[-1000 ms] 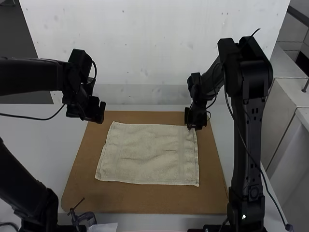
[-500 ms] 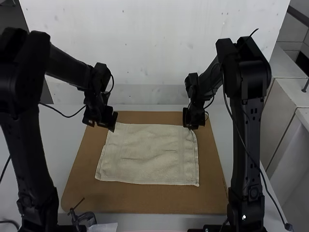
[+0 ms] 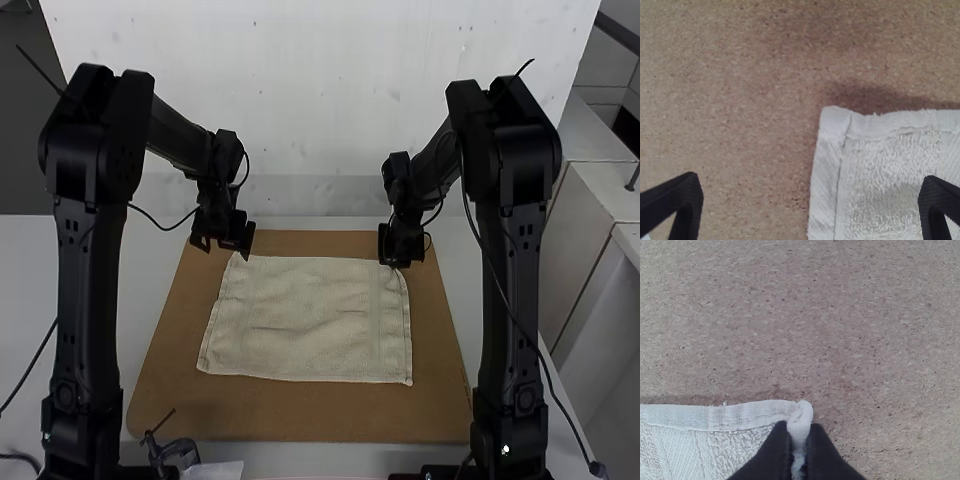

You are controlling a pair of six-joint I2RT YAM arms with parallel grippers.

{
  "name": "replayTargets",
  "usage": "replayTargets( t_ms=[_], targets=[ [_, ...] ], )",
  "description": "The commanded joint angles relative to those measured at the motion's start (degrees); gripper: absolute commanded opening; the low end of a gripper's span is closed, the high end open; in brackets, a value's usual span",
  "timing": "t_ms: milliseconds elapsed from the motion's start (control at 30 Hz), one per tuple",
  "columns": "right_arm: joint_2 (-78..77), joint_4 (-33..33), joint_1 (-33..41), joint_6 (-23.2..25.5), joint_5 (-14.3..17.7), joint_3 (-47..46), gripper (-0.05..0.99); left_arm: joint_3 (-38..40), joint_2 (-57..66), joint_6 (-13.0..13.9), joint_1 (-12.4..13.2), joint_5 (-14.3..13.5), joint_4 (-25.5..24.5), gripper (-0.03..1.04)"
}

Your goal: Fold the towel.

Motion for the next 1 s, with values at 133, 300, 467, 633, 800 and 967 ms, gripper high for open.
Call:
replayTargets(
  t_ms=[133, 300, 467, 633, 800, 967],
  targets=[
    [2.2, -0.4, 1.1, -0.8, 2.9, -3.0, 0.01, 5.3, 5.0, -0.3, 0.1, 3.4, -3.0, 0.90],
    [-0.3, -0.1, 2.0, -0.9, 3.6, -4.8, 0.02, 9.9, 9.4, -2.2, 1.1, 10.1, -11.1, 0.52],
    [-1.6, 0.8, 2.3, -1.2, 3.6, -6.6, 0.01, 9.9, 10.5, -1.8, 1.5, 8.6, -11.0, 0.05],
    [-1.9, 1.2, 2.3, -1.5, 3.5, -7.0, 0.01, 9.6, 9.6, -1.7, 1.3, 6.3, -9.6, 0.02],
    [-3.3, 1.2, 1.7, -1.4, 3.5, -4.4, 0.01, 8.3, 6.6, -2.6, 1.2, 4.9, -8.2, 0.02],
    [-5.6, 0.9, 1.6, -1.4, 3.8, -1.1, 0.01, 5.4, 0.7, -4.1, 0.9, 4.8, -7.9, 0.02]
  ],
)
